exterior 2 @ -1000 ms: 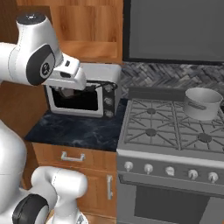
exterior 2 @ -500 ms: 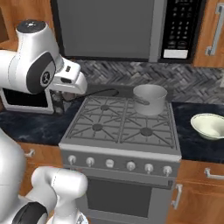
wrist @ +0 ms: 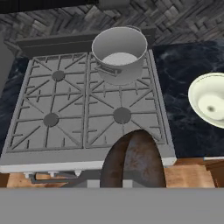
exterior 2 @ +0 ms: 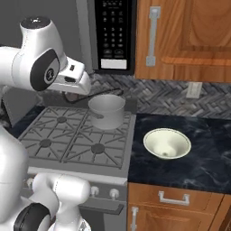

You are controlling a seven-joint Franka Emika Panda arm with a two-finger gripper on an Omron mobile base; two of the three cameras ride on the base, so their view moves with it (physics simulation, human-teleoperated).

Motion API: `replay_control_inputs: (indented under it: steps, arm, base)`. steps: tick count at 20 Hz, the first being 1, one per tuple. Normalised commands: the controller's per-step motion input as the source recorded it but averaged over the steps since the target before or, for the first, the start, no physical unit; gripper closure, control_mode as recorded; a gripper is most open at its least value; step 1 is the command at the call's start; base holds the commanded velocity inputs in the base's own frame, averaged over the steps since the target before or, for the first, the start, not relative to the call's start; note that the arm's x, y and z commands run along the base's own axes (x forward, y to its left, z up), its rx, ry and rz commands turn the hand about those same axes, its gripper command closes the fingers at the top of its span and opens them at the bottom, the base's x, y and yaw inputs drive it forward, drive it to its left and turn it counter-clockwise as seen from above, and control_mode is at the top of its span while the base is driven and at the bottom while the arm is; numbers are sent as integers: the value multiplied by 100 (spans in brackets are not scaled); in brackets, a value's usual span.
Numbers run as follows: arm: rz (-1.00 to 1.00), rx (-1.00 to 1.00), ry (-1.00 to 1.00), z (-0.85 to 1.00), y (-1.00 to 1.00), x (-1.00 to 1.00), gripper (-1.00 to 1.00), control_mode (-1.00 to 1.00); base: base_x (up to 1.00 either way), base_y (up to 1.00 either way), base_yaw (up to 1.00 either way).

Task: Open the cabinet and move the ladle to the pot. Then close the cabinet.

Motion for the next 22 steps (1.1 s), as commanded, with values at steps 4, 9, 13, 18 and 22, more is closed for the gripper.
replay_control_inputs:
  steps: [4,9,13,18,22]
  arm:
    - [0,0,0,0,0,0,100,100]
    - [1,5,0,-27,-39,14,100,-100]
    - [3,5,0,-25,-11,9,100,-100]
    - [7,2,0,-58,0,19,100,-100]
    - [12,1,0,-62,4,52,100,-100]
  base:
    - [-2,-48,0]
    - [0,0,0]
    - [0,0,0]
    - [0,0,0]
    - [0,0,0]
